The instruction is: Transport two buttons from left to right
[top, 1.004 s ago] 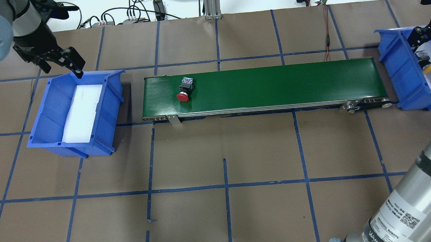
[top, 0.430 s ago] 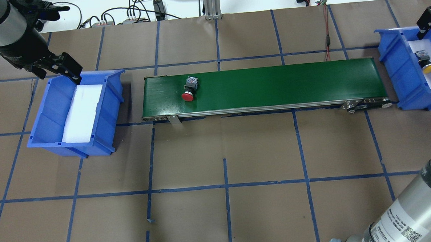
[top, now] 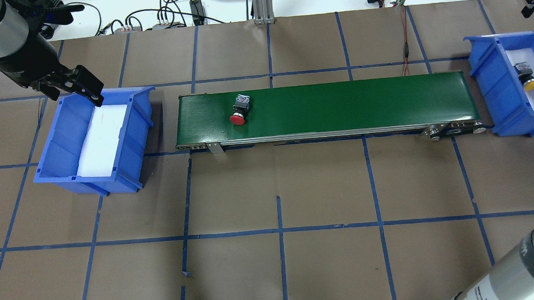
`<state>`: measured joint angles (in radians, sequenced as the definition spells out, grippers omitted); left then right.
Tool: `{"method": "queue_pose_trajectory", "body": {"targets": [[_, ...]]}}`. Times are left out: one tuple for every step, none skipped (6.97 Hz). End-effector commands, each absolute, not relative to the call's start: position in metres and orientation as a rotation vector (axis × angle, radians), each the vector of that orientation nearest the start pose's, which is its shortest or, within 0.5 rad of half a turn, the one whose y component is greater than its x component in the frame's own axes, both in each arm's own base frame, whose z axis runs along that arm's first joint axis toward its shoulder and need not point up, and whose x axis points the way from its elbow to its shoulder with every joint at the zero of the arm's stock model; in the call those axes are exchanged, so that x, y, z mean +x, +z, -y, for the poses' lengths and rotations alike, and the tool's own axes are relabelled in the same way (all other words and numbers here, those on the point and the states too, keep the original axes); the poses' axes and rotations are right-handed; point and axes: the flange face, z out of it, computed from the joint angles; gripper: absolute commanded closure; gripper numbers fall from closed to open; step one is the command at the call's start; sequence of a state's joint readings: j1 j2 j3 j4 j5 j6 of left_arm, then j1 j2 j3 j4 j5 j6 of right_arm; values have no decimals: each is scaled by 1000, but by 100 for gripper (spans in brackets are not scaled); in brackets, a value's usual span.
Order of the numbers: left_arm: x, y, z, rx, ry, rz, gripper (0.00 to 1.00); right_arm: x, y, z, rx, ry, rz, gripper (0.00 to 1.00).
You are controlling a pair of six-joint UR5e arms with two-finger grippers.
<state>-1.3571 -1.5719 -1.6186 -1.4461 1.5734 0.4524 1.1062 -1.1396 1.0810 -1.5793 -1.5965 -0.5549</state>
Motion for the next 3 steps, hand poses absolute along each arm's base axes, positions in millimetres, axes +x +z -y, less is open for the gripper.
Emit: {"method": "queue_pose_trajectory", "body": {"targets": [[-29, 471, 516, 373, -98, -3103, 0, -88, 546, 637, -316, -154, -3200, 17], [-32, 478, 511, 372, -115, -3096, 0, -50, 547, 638, -370, -144, -3190, 0], [-33, 478, 510, 356, -117, -3101, 0, -32, 549, 640, -404, -170, -3181, 0]]}}
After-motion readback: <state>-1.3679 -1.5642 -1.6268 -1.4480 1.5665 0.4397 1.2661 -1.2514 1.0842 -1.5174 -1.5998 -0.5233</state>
